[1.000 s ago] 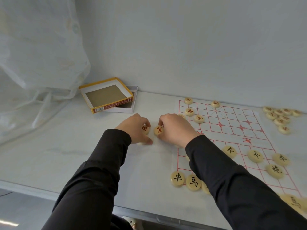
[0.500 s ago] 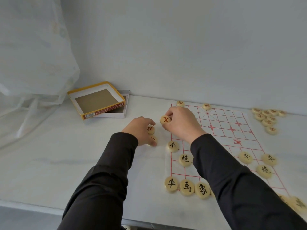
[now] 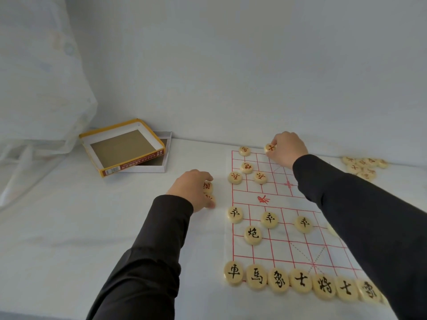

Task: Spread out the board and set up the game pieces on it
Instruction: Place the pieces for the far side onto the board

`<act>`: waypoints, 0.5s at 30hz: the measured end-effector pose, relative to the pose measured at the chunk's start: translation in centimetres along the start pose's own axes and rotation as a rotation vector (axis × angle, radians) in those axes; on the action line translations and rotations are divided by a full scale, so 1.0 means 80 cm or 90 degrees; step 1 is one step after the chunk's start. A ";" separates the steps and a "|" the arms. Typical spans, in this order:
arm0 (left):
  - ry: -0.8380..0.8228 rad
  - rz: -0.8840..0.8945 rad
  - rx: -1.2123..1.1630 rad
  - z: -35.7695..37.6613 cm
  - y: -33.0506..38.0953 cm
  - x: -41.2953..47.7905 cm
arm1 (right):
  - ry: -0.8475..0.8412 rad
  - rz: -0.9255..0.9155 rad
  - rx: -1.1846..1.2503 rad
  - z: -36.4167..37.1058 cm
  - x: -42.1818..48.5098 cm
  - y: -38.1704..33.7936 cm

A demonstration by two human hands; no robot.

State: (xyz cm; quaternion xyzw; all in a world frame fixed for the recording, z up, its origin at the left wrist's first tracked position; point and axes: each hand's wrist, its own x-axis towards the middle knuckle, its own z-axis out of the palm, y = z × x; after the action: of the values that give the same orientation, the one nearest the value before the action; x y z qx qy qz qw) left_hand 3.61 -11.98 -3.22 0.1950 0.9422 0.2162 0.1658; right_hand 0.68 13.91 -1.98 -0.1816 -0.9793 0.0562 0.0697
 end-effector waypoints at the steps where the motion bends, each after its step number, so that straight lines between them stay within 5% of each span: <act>1: -0.001 -0.001 0.000 0.001 0.001 0.001 | -0.002 -0.005 -0.028 0.004 0.004 -0.001; 15: -0.024 -0.005 0.019 0.000 0.000 0.002 | -0.002 0.013 -0.110 0.031 0.022 0.003</act>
State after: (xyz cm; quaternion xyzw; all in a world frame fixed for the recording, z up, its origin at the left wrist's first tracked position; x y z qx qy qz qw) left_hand 3.45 -11.90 -3.26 0.1979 0.9428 0.1980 0.1810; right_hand -1.28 14.61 -4.23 -0.1972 -0.9786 -0.0272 0.0513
